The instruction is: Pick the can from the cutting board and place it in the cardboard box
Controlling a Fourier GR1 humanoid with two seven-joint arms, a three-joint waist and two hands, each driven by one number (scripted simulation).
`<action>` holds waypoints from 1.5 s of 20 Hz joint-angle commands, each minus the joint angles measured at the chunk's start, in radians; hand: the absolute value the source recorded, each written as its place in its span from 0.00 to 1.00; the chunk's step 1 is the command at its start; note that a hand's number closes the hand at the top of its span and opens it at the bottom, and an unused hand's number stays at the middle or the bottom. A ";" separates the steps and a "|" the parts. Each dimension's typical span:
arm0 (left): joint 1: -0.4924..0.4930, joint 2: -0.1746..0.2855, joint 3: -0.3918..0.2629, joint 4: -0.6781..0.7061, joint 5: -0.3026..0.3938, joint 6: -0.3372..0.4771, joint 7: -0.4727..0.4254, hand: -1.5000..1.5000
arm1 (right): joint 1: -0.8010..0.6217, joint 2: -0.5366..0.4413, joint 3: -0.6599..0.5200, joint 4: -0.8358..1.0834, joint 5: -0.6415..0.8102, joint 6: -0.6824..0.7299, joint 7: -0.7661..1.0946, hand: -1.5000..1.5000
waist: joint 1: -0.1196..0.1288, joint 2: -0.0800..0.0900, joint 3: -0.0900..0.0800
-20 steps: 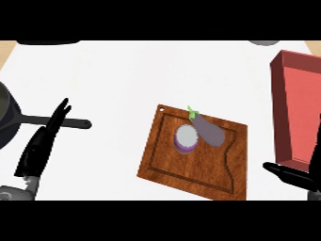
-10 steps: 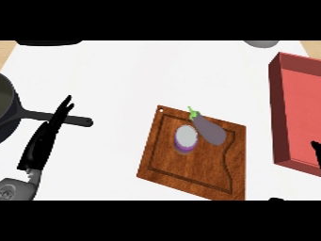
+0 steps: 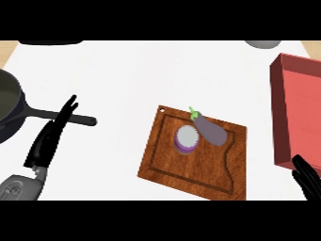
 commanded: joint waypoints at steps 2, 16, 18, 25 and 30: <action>0.043 -0.002 0.001 -0.071 -0.019 -0.011 0.037 0.50 | 0.070 0.049 0.080 -0.134 0.195 -0.041 0.198 0.00 | 0.009 -0.001 0.001; -0.027 -0.053 0.103 0.045 -0.065 -0.103 -0.005 0.50 | -0.062 0.184 0.302 -0.124 0.498 0.069 0.568 0.00 | 0.008 0.000 0.002; 0.013 -0.054 0.103 -0.012 -0.071 -0.109 -0.003 0.50 | -0.161 0.147 0.192 -0.091 0.399 0.149 0.564 0.00 | 0.012 0.001 0.002; 0.006 -0.107 0.124 0.021 -0.134 -0.107 -0.031 0.50 | -0.238 0.210 0.227 0.031 0.491 -0.013 0.517 0.00 | 0.010 0.001 0.002; -0.039 -0.104 0.185 0.051 -0.142 -0.163 -0.011 0.50 | -0.291 0.230 0.250 0.103 0.572 -0.026 0.561 0.00 | 0.009 0.001 0.002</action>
